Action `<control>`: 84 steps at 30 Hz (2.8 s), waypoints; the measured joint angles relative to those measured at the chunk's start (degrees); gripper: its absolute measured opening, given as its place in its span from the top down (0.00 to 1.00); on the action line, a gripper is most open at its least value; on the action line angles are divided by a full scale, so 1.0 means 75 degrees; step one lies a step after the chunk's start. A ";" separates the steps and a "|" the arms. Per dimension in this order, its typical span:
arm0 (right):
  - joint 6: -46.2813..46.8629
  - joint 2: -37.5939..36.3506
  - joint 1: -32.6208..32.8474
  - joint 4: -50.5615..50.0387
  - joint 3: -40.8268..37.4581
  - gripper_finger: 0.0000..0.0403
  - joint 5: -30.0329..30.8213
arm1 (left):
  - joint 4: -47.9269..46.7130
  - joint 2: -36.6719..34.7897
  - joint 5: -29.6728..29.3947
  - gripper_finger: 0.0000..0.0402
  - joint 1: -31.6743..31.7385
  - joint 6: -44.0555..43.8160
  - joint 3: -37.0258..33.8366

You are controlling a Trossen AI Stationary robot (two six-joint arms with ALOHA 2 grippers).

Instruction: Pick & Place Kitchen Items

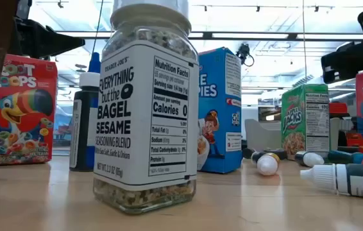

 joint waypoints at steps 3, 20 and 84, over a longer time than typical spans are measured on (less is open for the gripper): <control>0.0000 0.0002 0.0000 0.0001 -0.0002 0.62 0.0001 | -0.0001 0.0000 0.0001 0.61 0.0003 0.0000 -0.0001; 0.0000 0.0001 -0.0001 0.0000 -0.0002 0.62 0.0001 | 0.0000 0.0000 0.0002 0.61 0.0003 0.0000 -0.0003; 0.0000 0.0003 -0.0002 0.0006 0.0000 0.62 0.0000 | 0.0052 0.0656 0.0093 0.61 0.0131 -0.0003 0.0000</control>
